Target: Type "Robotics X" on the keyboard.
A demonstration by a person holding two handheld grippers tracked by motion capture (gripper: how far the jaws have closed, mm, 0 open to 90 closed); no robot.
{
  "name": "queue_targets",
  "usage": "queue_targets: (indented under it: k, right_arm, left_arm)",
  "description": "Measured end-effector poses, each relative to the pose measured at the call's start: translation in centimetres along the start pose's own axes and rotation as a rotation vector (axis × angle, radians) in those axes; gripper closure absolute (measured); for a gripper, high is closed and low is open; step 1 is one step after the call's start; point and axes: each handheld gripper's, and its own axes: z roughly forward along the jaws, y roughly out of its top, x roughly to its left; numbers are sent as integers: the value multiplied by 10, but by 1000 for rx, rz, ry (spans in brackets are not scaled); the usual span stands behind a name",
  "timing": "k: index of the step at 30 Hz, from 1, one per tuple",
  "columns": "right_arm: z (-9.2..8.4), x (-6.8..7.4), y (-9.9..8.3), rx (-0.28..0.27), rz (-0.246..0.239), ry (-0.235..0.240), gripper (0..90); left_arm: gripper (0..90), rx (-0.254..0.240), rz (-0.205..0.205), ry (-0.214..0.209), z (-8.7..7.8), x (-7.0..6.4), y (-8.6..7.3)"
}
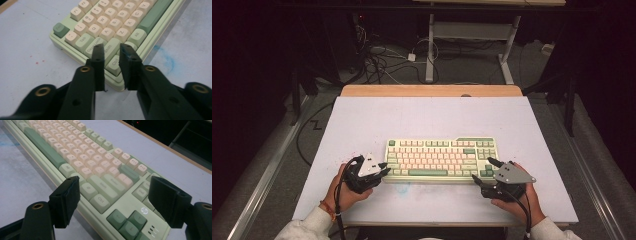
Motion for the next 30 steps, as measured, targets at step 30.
queue_targets:
  k: [30]
  right_arm:
    - [5, 5, -4, 28, -22, 11, 244]
  left_arm:
    - [877, 45, 48, -98, 40, 7, 69]
